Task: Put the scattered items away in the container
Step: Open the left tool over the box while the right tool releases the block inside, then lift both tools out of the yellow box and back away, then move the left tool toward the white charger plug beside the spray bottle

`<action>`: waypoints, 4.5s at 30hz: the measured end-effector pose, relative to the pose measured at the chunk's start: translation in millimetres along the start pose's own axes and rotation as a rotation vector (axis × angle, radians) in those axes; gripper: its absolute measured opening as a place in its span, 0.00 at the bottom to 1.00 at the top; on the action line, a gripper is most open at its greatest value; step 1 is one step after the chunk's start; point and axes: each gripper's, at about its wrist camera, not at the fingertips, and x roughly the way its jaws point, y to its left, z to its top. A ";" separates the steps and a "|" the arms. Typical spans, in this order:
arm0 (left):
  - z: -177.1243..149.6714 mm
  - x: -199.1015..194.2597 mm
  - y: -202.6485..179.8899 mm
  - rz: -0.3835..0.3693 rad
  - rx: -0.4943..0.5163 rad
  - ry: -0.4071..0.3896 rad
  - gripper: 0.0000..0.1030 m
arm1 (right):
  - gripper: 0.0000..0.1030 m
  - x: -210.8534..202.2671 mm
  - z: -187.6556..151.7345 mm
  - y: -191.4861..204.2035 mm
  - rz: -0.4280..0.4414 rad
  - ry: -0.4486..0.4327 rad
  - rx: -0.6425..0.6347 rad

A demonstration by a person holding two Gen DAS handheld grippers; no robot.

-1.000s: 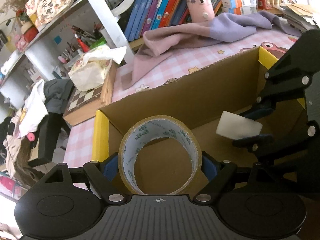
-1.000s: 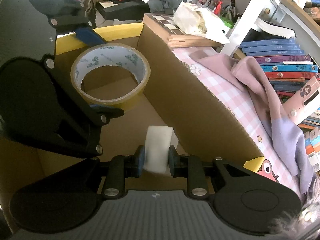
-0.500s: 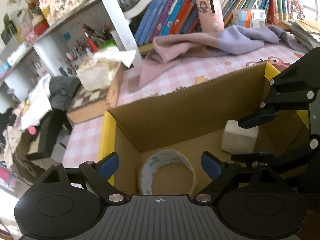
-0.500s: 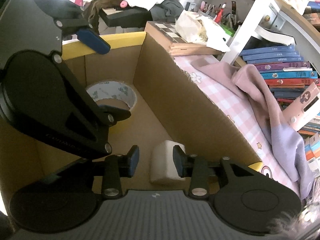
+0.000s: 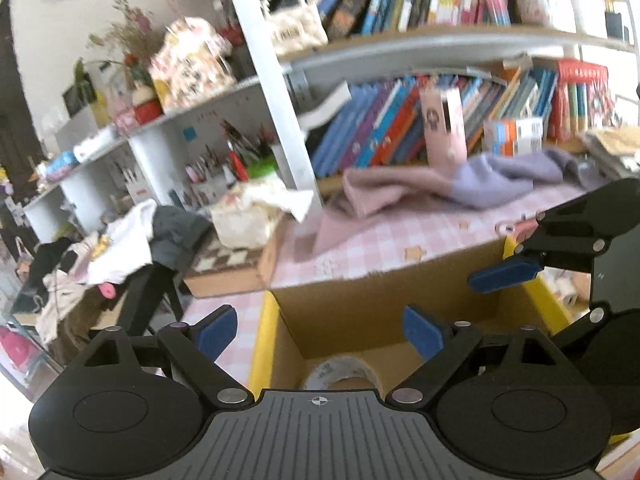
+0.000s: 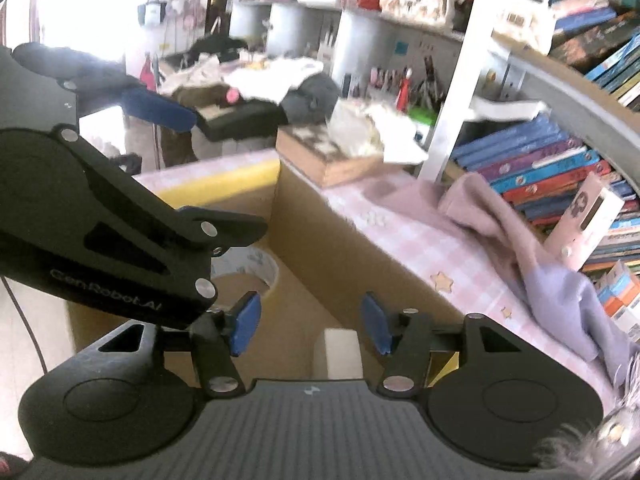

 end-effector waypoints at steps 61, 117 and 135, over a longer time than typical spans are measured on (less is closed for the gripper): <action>-137.4 -223.7 -92.3 -0.123 -0.135 -0.081 0.93 | 0.80 -274.0 -195.2 114.2 -0.582 -0.121 0.453; -70.7 -128.8 -207.5 -0.500 0.163 0.003 0.93 | 0.80 -251.5 -204.7 2.9 -0.522 -0.029 0.590; -32.4 -77.4 -238.9 -0.412 0.125 0.103 0.93 | 0.79 -209.0 -195.2 -78.4 -0.373 0.028 0.540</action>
